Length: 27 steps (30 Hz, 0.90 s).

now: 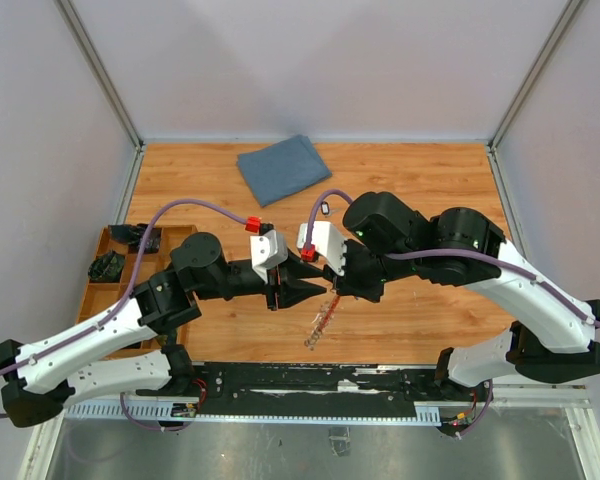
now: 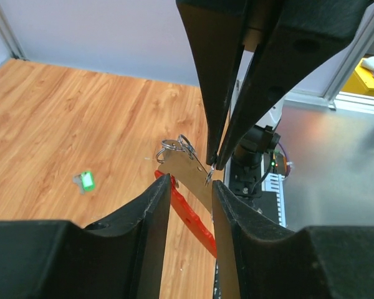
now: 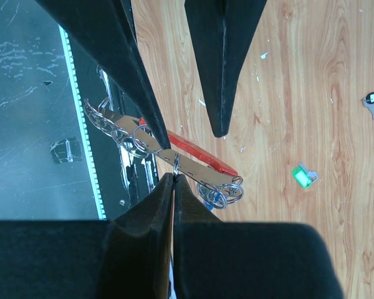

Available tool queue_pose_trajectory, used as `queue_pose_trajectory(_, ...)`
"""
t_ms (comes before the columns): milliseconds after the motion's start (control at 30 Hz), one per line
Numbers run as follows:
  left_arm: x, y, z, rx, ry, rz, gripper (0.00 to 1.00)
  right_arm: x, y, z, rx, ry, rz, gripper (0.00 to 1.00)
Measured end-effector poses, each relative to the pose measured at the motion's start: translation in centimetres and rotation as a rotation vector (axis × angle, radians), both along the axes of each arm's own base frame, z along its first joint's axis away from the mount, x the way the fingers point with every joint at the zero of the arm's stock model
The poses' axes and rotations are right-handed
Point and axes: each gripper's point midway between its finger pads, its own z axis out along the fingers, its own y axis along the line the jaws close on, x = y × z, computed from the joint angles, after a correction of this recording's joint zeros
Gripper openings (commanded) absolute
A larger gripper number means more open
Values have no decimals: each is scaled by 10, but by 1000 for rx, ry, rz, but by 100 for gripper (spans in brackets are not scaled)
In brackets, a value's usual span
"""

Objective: Put the keys on the keyring

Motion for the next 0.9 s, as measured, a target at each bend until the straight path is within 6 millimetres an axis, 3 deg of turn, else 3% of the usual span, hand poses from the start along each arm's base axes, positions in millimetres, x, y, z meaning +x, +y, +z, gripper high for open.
queue_pose_trajectory(400,-8,-9,-10,37,-4,-65,28,-1,9,5,41,-5,27,0)
queue_pose_trajectory(667,-12,-13,-12,46,-2,-88,2,-1,11,7,54,-6,30,0)
queue_pose_trajectory(733,-13,-13,-11,46,-2,-89,0,-1,10,8,57,-8,30,1)
queue_pose_trajectory(900,-11,-12,-8,41,-6,-75,1,0,10,12,89,-27,29,27)
